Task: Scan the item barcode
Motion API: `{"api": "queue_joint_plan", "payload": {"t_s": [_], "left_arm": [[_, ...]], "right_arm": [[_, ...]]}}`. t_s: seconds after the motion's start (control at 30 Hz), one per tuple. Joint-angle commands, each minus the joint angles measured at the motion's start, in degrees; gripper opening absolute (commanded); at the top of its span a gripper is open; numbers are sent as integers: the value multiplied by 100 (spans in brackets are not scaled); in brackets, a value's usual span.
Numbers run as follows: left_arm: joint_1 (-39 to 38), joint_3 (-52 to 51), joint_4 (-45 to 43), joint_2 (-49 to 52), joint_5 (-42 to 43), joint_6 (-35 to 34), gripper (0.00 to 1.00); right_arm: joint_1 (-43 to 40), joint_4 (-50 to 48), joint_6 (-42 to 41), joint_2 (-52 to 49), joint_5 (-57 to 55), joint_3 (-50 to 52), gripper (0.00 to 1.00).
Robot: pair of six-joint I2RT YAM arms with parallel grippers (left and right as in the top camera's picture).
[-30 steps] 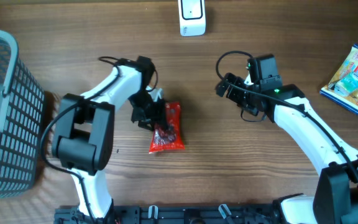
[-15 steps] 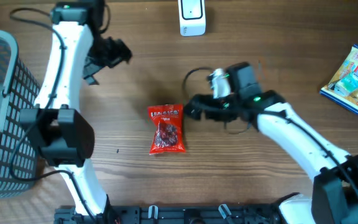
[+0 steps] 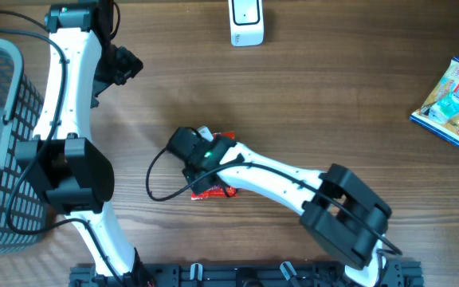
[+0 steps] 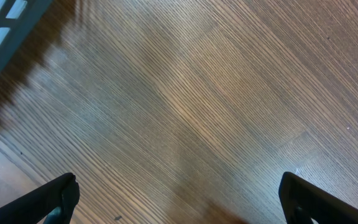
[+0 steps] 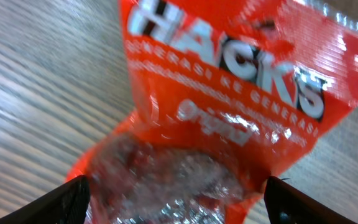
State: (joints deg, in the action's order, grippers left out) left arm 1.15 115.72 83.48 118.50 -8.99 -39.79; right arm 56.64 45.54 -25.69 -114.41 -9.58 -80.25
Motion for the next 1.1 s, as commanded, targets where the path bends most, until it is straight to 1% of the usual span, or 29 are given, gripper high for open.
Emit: {"api": "queue_joint_plan", "payload": {"t_s": [0.0, 0.1, 0.17, 0.2, 0.27, 0.3, 0.33, 0.4, 0.5, 0.53, 0.6, 0.7, 0.77, 0.8, 0.83, 0.87, 0.9, 0.93, 1.0, 1.07], "left_arm": [[26, 50, -13, -50, -116, -98, 100], [26, 50, -13, -50, -114, -98, 100], [26, 50, -13, -50, -114, -98, 100], [26, 50, -13, -50, -114, -101, 100], [26, 50, -13, -50, -116, -98, 100], [26, 50, -13, -50, -114, -98, 100], [26, 50, -13, -50, -114, -98, 100], [26, 50, -13, -50, -114, -98, 100], [26, 50, -13, -50, -114, -101, 100], [26, 50, -13, -50, -114, -98, 100], [26, 50, -13, -50, -116, -101, 100], [26, 50, -13, -50, -116, -98, 100], [26, 50, -13, -50, -114, -98, 100], [26, 50, -13, -50, -114, -98, 100], [26, 50, -13, -50, -114, -98, 100], [26, 50, -13, -50, -114, -98, 100], [26, 50, -13, -50, -114, -98, 100], [26, 50, -13, -50, -116, -98, 100], [26, 50, -13, -50, -114, -98, 100], [26, 50, -13, -50, -114, -98, 100]], "right_arm": [[85, 9, -286, -149, -575, -400, 89], [85, 236, -302, -149, -798, -601, 85], [136, 297, -400, -149, -608, -708, 84], [197, 267, -483, -149, -533, -708, 82], [382, 131, -603, -243, -629, -708, 75], [417, 101, -695, -345, -678, -708, 69], [426, 107, -946, -514, -697, -708, 66], [424, 127, -1069, -745, -811, -708, 66], [424, 295, -1051, -822, -953, -708, 63], [422, 365, -1051, -822, -1047, -708, 60], [413, 564, -1193, -822, -1259, -708, 45], [413, 667, -1202, -822, -1268, -708, 28], [409, 833, -1202, -804, -1268, -756, 21], [404, 911, -1204, -793, -1266, -813, 20], [404, 1025, -1204, -782, -1263, -938, 18], [402, 1165, -1202, -778, -1263, -1104, 14], [389, 1318, -1198, -774, -1244, -1296, 12], [330, 1565, -1196, -745, -1121, -1655, 6], [122, 1703, -1176, -621, -570, -1961, 4], [-260, 1709, -973, -417, 398, -2039, 4]]}}
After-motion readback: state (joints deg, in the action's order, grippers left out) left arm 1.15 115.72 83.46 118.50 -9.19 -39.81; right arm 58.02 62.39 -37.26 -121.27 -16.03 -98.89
